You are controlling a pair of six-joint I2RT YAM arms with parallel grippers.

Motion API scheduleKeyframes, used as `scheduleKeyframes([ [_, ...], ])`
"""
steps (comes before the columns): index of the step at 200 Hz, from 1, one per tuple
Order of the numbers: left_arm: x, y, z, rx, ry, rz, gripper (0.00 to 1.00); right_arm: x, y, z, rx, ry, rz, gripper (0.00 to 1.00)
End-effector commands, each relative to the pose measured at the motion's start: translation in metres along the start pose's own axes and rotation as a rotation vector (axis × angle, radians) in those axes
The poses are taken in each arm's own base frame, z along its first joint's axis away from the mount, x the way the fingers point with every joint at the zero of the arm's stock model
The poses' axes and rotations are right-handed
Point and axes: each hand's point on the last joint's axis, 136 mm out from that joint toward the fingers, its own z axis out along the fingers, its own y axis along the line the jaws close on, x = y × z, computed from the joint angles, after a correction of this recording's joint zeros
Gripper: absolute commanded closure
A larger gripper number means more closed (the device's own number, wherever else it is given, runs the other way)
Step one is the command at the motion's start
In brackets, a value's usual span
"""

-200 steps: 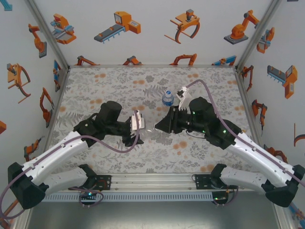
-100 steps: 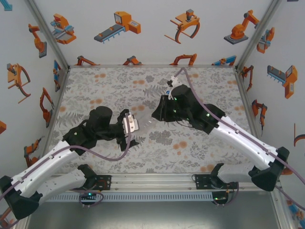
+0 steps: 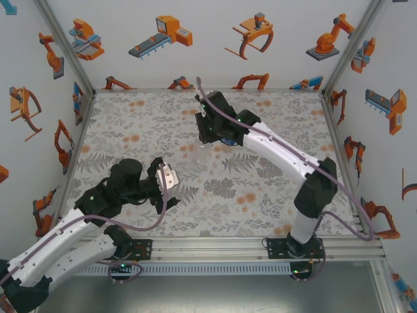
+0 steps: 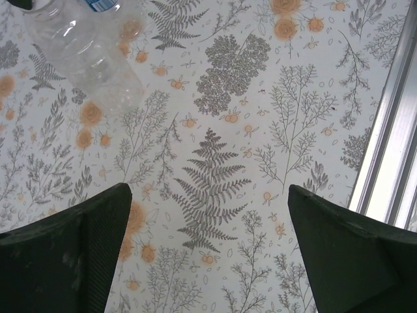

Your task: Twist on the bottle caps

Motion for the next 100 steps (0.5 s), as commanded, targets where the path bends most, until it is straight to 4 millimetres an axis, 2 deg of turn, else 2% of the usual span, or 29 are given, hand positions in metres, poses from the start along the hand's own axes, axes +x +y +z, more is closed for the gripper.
scheduleKeyframes([
  [1, 0.005, 0.001, -0.004, -0.017, 0.001, -0.041, 0.03, -0.011, -0.016, 0.013, 0.035, 0.021, -0.064, 1.0],
  [24, 0.005, -0.002, -0.004, -0.004, -0.01, -0.051, 0.03, -0.013, -0.026, 0.038, 0.036, 0.049, -0.055, 1.0],
  [48, 0.008, -0.004, -0.004, 0.005, -0.003, -0.059, 0.03, -0.018, -0.028, 0.054, 0.026, 0.056, -0.063, 1.0],
  [68, 0.009, -0.005, -0.005, 0.004, -0.002, -0.061, 0.03, -0.018, -0.031, 0.063, 0.034, 0.07, -0.078, 1.0],
  [100, 0.009, -0.005, -0.009, -0.008, -0.006, -0.066, 0.03, -0.012, -0.033, 0.071, 0.047, 0.11, -0.084, 0.93],
])
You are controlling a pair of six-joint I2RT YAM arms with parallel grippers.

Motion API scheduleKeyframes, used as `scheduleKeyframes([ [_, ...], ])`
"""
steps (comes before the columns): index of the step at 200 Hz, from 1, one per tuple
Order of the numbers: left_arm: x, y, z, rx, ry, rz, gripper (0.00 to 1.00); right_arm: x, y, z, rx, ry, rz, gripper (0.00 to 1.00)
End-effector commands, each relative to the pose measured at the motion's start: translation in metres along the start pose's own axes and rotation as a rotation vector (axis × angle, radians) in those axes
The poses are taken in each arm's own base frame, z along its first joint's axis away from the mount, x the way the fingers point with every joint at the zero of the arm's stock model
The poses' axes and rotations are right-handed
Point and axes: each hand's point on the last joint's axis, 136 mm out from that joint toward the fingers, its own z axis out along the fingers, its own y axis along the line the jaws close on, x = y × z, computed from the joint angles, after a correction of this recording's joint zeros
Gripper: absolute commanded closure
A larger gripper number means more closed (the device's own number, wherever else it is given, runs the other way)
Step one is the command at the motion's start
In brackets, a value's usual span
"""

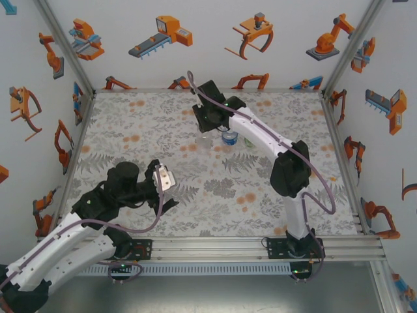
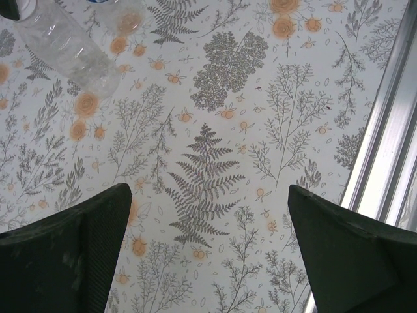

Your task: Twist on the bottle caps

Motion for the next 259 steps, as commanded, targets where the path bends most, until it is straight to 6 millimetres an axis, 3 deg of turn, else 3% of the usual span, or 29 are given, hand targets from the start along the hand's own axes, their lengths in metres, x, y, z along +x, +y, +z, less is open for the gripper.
scheduleKeyframes([
  [1, 0.006, -0.002, -0.003, 0.003, 0.007, -0.032, 0.03, 0.004, 0.001, 0.0, 0.001, 0.035, -0.027, 0.93],
  [27, 0.007, -0.002, -0.004, -0.01, -0.008, -0.041, 0.03, 0.003, 0.001, -0.001, -0.001, 0.03, -0.025, 0.81],
  [31, 0.006, -0.002, -0.005, -0.012, -0.012, -0.041, 0.03, 0.002, 0.001, -0.002, 0.0, 0.029, -0.026, 0.77],
  [38, 0.006, -0.001, -0.005, -0.016, -0.016, -0.045, 0.03, 0.0, 0.001, -0.005, 0.001, 0.021, -0.026, 0.6],
  [49, 0.005, -0.001, -0.005, -0.022, -0.024, -0.048, 0.03, -0.004, 0.0, -0.009, 0.006, 0.01, -0.027, 0.47],
  [77, 0.004, 0.004, 0.0, -0.042, -0.046, -0.067, 0.03, -0.014, -0.002, -0.024, 0.016, -0.016, -0.044, 0.22],
  [99, 0.006, 0.011, 0.007, -0.073, -0.057, -0.087, 0.03, -0.018, -0.006, -0.041, 0.025, -0.033, -0.047, 0.11],
  [130, 0.012, 0.033, 0.016, -0.181, -0.057, -0.124, 0.03, -0.016, -0.017, -0.069, 0.059, -0.057, -0.055, 0.01],
  [182, 0.032, 0.076, 0.03, -0.342, -0.004, -0.207, 0.03, 0.008, -0.063, -0.117, 0.171, -0.092, -0.037, 0.01],
  [225, 0.058, 0.114, 0.036, -0.504, 0.041, -0.261, 0.03, 0.059, -0.121, -0.135, 0.281, -0.095, 0.037, 0.01],
  [259, 0.088, 0.151, 0.023, -0.687, 0.112, -0.311, 0.03, 0.106, -0.162, -0.137, 0.373, -0.139, 0.084, 0.01],
])
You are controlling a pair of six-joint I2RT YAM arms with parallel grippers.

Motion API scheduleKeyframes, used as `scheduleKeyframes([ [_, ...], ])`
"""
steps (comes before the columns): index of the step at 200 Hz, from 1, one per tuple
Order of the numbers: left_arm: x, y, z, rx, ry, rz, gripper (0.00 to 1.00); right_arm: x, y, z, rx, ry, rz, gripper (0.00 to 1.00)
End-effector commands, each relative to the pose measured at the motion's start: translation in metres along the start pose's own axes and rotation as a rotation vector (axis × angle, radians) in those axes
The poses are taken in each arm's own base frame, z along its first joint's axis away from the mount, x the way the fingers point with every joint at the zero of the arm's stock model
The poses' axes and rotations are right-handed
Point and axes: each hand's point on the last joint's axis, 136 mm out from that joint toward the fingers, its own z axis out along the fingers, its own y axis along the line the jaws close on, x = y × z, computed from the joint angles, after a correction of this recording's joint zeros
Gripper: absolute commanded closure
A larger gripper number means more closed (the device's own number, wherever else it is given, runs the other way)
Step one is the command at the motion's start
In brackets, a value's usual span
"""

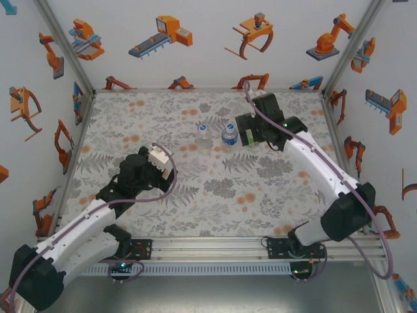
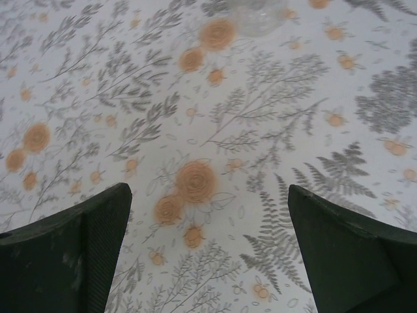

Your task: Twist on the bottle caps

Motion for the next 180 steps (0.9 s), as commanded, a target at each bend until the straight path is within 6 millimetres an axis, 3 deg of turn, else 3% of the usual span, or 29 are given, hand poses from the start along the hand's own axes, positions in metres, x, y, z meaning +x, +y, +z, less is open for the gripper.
scheduleKeyframes([
  [1, -0.003, 0.04, 0.003, -0.178, -0.022, -0.063, 0.03, 0.012, -0.028, 0.002, 0.077, -0.082, 0.022, 0.01],
  [47, 0.025, 0.083, 0.005, -0.326, -0.029, -0.162, 0.03, 0.065, -0.069, 0.028, 0.17, -0.143, 0.071, 0.01],
  [96, 0.065, 0.095, 0.028, -0.35, 0.013, -0.196, 0.03, 0.105, -0.095, 0.064, 0.227, -0.213, 0.115, 0.01],
  [137, 0.066, 0.103, 0.052, -0.338, -0.029, -0.143, 0.03, 0.123, -0.121, 0.078, 0.29, -0.275, 0.193, 0.0],
  [157, 0.063, 0.114, 0.058, -0.343, -0.085, -0.179, 0.03, 0.119, -0.129, 0.078, 0.302, -0.321, 0.205, 0.01],
  [180, 0.074, 0.133, 0.061, -0.384, -0.058, -0.26, 0.03, 0.117, -0.133, 0.079, 0.282, -0.378, 0.205, 0.0],
])
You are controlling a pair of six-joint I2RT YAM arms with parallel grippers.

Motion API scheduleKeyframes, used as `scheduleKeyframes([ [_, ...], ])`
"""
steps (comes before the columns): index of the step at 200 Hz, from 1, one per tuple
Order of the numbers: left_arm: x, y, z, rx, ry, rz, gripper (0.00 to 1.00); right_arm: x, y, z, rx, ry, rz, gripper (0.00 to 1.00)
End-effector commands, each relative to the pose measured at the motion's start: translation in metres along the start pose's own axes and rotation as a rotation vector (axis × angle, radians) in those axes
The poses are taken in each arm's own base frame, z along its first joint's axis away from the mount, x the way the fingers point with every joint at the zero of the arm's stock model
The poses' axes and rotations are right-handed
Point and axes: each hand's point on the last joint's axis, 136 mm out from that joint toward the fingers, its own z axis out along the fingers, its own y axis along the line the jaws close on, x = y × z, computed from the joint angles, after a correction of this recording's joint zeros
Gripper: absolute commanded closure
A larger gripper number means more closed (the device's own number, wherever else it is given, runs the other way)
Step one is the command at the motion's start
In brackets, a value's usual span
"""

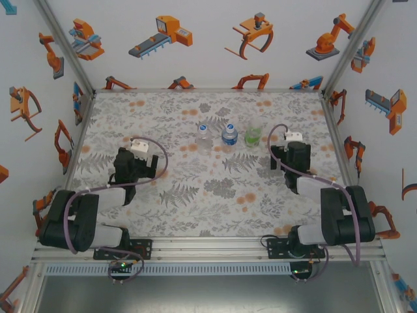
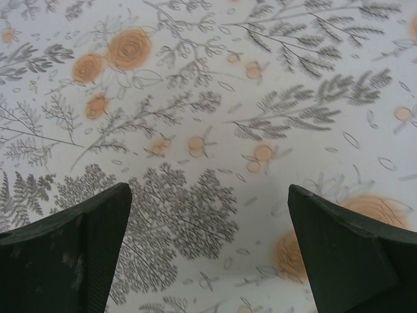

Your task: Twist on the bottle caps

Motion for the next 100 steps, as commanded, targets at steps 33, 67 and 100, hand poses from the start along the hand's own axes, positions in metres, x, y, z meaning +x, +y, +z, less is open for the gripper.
scheduleKeyframes([
  [33, -0.028, 0.032, 0.006, 0.012, -0.125, -0.178, 0.03, -0.023, -0.012, 0.007, -0.043, -0.197, 0.102, 0.01],
  [67, -0.013, 0.034, 0.011, 0.017, -0.15, -0.208, 0.03, -0.015, -0.009, 0.008, -0.061, -0.231, 0.102, 0.0],
  [100, -0.013, 0.042, 0.024, 0.037, -0.096, -0.256, 0.03, -0.015, -0.014, 0.01, -0.033, -0.22, 0.12, 0.01],
])
